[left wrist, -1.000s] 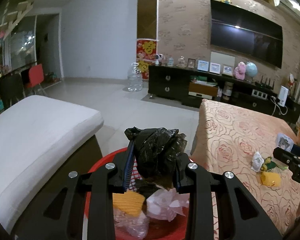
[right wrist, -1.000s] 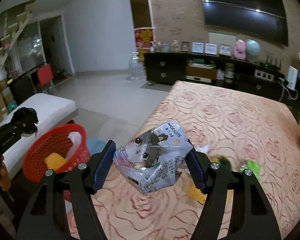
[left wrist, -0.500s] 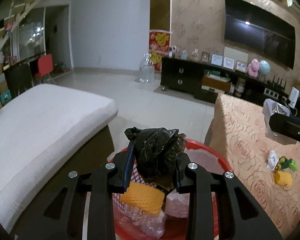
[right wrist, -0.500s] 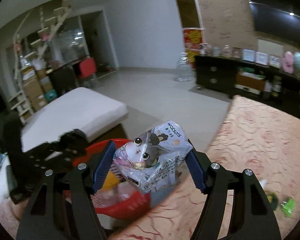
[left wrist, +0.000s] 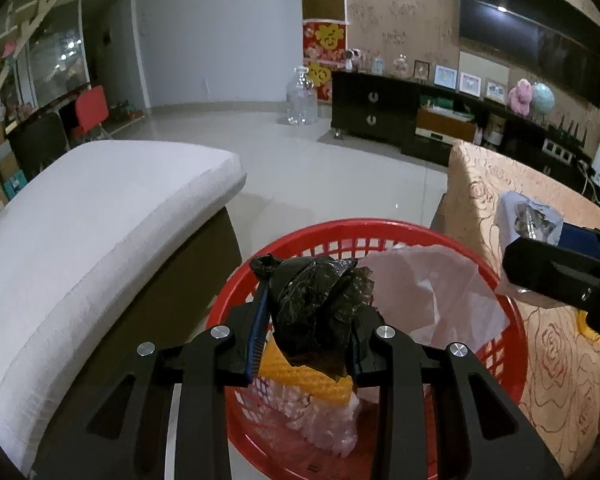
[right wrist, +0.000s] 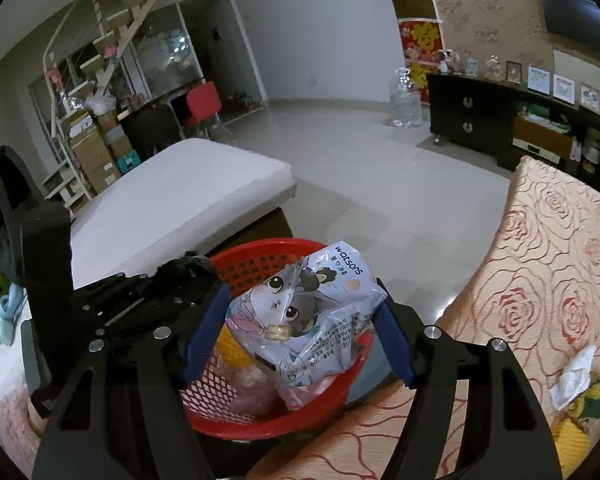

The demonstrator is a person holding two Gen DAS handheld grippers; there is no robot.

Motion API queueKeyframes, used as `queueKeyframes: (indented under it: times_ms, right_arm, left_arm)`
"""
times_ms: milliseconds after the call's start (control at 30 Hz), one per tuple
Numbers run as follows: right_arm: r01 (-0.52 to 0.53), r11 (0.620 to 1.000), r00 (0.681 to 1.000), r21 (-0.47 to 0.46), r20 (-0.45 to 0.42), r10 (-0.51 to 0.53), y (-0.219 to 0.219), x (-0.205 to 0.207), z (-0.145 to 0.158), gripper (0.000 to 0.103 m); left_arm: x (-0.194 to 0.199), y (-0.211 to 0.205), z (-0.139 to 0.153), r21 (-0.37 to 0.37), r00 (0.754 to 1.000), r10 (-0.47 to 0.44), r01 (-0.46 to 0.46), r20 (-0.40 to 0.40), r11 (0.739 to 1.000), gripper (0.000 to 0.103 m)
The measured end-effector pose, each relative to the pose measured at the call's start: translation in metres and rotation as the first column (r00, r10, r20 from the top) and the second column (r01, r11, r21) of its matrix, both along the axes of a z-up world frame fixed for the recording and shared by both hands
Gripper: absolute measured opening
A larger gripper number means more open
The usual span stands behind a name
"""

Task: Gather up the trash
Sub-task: 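Carry both bags to the red wastebasket and open both tools to drop them, then move both tools back over the remaining trash on the table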

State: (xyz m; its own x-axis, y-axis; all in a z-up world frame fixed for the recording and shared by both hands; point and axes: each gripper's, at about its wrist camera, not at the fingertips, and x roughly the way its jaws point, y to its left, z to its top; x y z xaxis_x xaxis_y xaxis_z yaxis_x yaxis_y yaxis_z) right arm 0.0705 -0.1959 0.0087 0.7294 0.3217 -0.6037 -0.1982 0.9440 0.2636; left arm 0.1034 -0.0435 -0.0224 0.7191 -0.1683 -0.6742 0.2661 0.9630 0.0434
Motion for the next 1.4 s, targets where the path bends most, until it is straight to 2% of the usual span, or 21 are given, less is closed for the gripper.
queueKeyframes:
  times_ms: [133,200,267,367,467,700,933,1233,1400]
  right_arm:
    - [-0.016,1.0,1.0,0.003,-0.015,0.016,0.007,0.004,-0.004,0.069]
    - [-0.024,1.0,1.0,0.011,-0.018,0.024,0.01,0.004,-0.005,0.075]
    - [-0.027,0.999,0.999,0.019,-0.02,0.027,0.011,0.004,-0.006,0.077]
    - [-0.025,0.999,0.999,0.024,-0.02,0.026,0.011,0.004,-0.006,0.08]
    - [-0.02,0.999,1.0,0.036,-0.022,0.021,0.009,0.003,-0.005,0.082]
    - [0.0,0.999,1.0,0.032,-0.009,0.0,0.001,-0.002,-0.003,0.082]
    - [0.057,0.998,0.998,0.001,0.018,-0.057,-0.015,-0.01,0.0,0.082]
    - [0.167,0.983,0.985,-0.073,0.055,-0.163,-0.041,-0.028,0.005,0.082]
    - [0.258,0.961,0.966,-0.101,0.057,-0.253,-0.068,-0.051,0.001,0.082]
  left_arm:
    - [0.001,0.002,-0.003,0.002,1.0,-0.003,0.003,-0.018,1.0,0.033]
    - [0.003,0.001,-0.004,0.002,1.0,-0.005,0.005,-0.027,1.0,0.04]
    - [0.004,0.001,-0.004,0.0,1.0,-0.002,0.002,-0.028,1.0,0.053]
    - [0.003,0.003,-0.003,-0.003,1.0,0.006,-0.006,-0.02,1.0,0.064]
    - [0.002,0.005,-0.003,-0.007,1.0,0.015,-0.015,-0.021,1.0,0.07]
    - [0.002,0.017,0.005,-0.064,0.999,0.054,-0.054,-0.004,0.997,0.075]
    - [-0.003,0.024,0.015,-0.11,0.997,0.067,-0.061,0.047,0.992,0.076]
    - [-0.014,0.017,0.026,-0.132,0.993,0.034,-0.019,0.11,0.991,0.076]
    - [-0.022,0.006,0.03,-0.144,0.991,-0.001,0.021,0.134,0.989,0.076]
